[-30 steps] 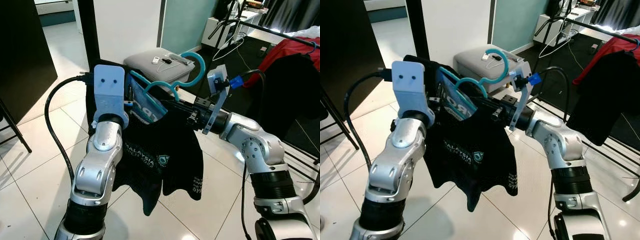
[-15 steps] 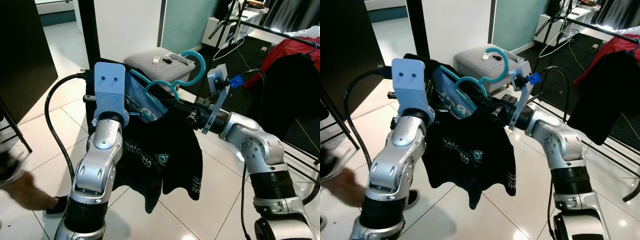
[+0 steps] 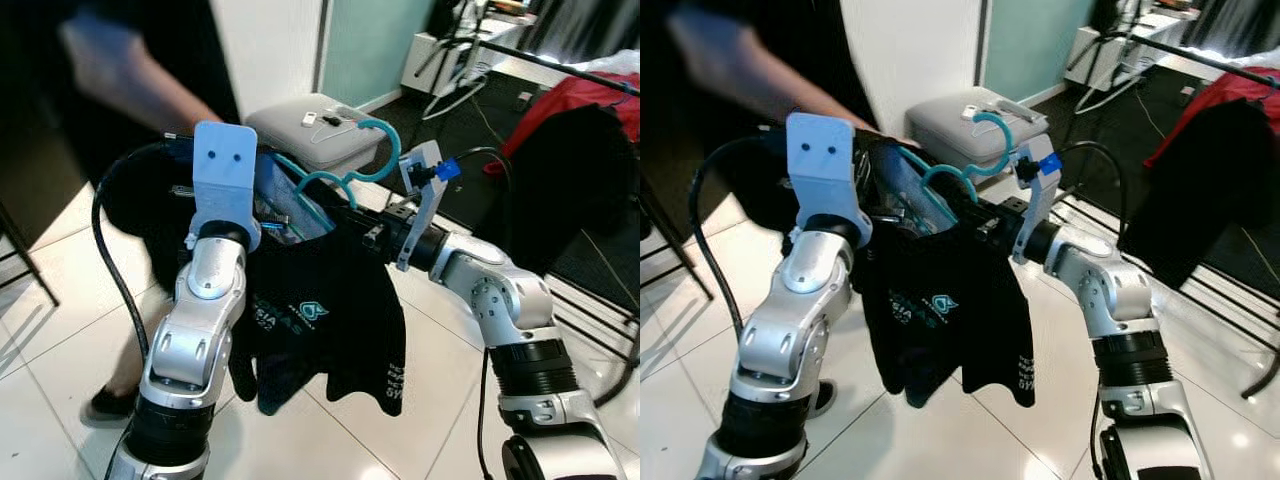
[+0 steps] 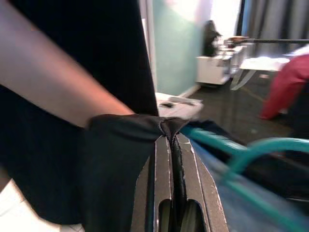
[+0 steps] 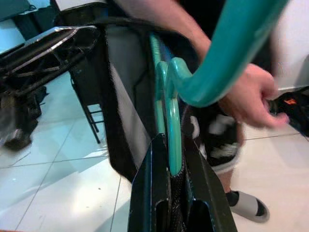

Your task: Hang hanger

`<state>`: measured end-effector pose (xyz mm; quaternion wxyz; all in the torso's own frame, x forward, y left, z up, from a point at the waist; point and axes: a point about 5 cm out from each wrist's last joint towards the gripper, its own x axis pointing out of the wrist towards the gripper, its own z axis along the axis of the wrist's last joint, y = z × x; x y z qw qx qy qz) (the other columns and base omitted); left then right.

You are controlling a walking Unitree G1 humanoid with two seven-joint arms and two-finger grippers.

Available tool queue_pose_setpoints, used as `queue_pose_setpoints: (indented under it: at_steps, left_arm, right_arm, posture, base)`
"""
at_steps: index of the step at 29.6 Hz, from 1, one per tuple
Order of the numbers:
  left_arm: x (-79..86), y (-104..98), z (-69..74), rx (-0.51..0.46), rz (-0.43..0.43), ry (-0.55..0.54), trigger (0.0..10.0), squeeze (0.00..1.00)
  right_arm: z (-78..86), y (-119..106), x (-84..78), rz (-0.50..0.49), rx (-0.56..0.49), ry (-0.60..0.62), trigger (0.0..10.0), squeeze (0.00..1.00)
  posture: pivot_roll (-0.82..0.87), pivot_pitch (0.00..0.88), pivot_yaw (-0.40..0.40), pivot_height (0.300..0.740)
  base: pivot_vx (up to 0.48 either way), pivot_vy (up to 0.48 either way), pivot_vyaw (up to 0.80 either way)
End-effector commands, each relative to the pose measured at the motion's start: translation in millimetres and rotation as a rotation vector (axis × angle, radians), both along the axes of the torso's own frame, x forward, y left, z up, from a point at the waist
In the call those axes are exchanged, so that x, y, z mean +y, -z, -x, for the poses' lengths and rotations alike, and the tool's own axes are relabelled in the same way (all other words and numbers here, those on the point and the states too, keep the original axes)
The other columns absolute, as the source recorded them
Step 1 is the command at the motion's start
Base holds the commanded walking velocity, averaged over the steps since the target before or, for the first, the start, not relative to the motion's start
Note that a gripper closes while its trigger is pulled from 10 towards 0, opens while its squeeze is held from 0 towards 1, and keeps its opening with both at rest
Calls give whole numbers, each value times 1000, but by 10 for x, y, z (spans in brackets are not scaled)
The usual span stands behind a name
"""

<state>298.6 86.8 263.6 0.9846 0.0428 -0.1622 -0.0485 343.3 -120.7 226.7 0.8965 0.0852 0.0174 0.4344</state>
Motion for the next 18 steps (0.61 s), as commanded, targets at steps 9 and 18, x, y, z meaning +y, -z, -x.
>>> queue_pose_setpoints:
  at_steps: [9, 18]
  left_arm:
    - [-382, 207, 108, 93, -50, 277, 0, 0]
    - [-300, 337, 71, 153, -140, 238, 10000, 0]
  right_arm:
    - [-1, -100, 66, -32, -43, -14, 0, 0]
    - [-3, -123, 59, -42, -55, -6, 0, 0]
  posture:
    - [14, 62, -105, 740]
    - [12, 62, -103, 740]
  base:
    - [0, 0, 0]
    - [0, 0, 0]
